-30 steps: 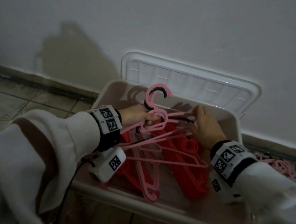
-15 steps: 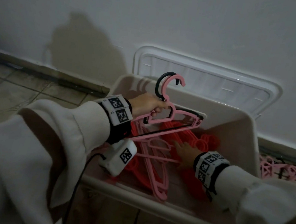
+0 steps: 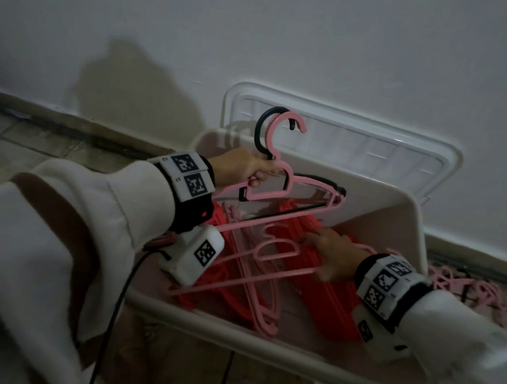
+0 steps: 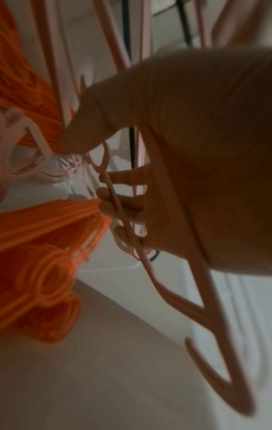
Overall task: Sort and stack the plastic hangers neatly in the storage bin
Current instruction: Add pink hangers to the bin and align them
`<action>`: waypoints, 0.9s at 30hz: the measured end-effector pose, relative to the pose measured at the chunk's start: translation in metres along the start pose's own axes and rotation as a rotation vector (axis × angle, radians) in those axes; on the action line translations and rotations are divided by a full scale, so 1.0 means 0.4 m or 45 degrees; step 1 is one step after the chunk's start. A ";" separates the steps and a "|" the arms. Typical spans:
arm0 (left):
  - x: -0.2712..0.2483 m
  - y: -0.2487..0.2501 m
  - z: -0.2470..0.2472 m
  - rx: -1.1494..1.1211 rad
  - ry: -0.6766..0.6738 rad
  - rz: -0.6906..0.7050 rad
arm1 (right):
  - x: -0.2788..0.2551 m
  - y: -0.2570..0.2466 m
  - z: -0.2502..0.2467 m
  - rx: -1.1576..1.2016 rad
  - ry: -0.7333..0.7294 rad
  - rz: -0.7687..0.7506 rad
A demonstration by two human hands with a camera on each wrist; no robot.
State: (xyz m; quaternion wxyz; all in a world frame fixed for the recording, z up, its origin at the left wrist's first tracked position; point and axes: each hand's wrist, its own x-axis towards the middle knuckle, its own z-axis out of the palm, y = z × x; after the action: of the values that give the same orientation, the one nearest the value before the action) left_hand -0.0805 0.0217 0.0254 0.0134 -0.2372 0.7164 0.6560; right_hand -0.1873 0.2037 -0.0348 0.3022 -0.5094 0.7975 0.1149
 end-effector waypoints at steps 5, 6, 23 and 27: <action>0.000 0.010 -0.009 -0.044 0.047 0.016 | -0.054 0.033 -0.019 0.074 0.118 -0.136; 0.002 0.009 -0.009 -0.053 0.061 0.010 | -0.060 0.039 -0.017 0.058 0.106 -0.141; 0.028 -0.020 -0.020 -0.093 0.064 -0.015 | -0.211 0.118 -0.050 -0.217 -0.133 0.010; 0.031 -0.034 -0.030 -0.043 0.117 -0.023 | -0.232 0.122 -0.058 0.237 -0.188 -0.081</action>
State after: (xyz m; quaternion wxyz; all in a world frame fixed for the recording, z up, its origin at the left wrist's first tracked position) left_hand -0.0833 0.0059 0.0103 -0.0175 -0.2738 0.7029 0.6562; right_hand -0.2112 0.2833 0.0330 0.4095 -0.4942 0.7638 0.0681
